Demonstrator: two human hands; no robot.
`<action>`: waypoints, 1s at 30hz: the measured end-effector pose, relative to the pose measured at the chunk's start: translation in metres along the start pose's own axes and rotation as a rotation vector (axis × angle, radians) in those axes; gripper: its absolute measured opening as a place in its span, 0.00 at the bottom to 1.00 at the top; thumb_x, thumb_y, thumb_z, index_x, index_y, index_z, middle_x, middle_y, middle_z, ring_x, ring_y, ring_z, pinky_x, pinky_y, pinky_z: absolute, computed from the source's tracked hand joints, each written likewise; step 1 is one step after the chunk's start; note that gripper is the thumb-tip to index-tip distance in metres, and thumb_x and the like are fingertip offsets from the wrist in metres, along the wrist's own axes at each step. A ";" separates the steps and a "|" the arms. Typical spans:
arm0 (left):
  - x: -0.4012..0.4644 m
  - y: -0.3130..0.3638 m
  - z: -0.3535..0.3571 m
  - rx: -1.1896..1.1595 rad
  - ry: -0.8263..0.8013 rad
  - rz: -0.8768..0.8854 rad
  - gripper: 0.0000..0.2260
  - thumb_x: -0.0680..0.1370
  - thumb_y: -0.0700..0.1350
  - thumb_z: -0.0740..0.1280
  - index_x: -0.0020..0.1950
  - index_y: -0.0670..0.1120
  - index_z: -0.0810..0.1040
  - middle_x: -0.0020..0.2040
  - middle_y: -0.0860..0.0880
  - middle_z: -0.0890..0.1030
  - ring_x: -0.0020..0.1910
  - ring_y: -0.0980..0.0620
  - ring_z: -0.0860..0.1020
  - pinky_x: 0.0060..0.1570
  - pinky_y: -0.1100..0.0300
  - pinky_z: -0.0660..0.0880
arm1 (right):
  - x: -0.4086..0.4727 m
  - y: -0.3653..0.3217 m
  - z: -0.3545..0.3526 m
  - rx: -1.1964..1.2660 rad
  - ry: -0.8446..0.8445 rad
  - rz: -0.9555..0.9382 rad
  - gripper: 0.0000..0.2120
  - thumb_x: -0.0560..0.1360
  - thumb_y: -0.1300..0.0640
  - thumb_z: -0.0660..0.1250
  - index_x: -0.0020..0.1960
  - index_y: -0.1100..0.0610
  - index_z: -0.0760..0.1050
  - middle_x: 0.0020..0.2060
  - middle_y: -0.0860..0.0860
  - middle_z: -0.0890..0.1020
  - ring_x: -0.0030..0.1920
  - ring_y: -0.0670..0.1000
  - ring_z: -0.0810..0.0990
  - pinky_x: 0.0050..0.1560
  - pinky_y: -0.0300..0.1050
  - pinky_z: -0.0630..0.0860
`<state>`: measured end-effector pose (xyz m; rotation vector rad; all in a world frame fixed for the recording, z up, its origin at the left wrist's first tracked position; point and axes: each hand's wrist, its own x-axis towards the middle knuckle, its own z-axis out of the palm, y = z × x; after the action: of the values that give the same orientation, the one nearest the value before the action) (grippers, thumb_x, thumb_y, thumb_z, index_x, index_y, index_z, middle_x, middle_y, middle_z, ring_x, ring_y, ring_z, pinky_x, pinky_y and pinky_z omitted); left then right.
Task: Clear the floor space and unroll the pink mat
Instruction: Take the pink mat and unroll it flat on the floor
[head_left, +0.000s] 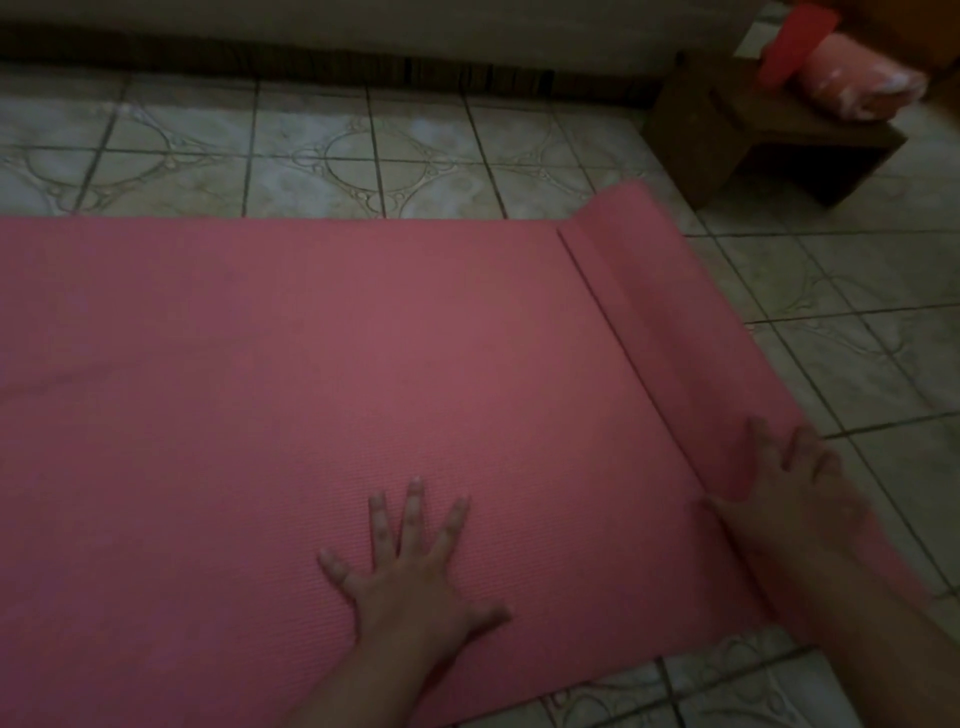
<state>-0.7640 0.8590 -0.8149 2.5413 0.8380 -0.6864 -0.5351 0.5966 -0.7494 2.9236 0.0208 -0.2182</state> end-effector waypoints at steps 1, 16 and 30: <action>0.000 0.000 0.000 0.001 -0.002 0.000 0.52 0.46 0.83 0.50 0.60 0.73 0.21 0.64 0.58 0.15 0.63 0.45 0.15 0.50 0.22 0.26 | 0.003 0.003 0.003 -0.023 -0.011 0.003 0.53 0.61 0.34 0.71 0.76 0.42 0.44 0.77 0.57 0.47 0.75 0.63 0.50 0.64 0.72 0.60; 0.001 0.002 -0.002 0.009 -0.045 -0.004 0.52 0.48 0.82 0.53 0.60 0.74 0.22 0.62 0.58 0.13 0.61 0.46 0.13 0.49 0.23 0.26 | 0.025 -0.011 0.014 0.062 0.065 -0.060 0.27 0.76 0.51 0.62 0.73 0.55 0.63 0.75 0.59 0.60 0.75 0.62 0.53 0.71 0.66 0.50; -0.031 -0.129 -0.003 -0.072 0.221 -0.059 0.43 0.64 0.77 0.49 0.69 0.63 0.29 0.76 0.54 0.31 0.76 0.48 0.34 0.74 0.44 0.42 | -0.139 -0.168 0.041 0.135 -0.326 -0.707 0.40 0.74 0.31 0.50 0.76 0.46 0.37 0.76 0.53 0.33 0.76 0.56 0.34 0.74 0.61 0.41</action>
<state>-0.8661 0.9432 -0.8200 2.5671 0.9944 -0.3890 -0.6830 0.7526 -0.8033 2.8395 1.0212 -0.8208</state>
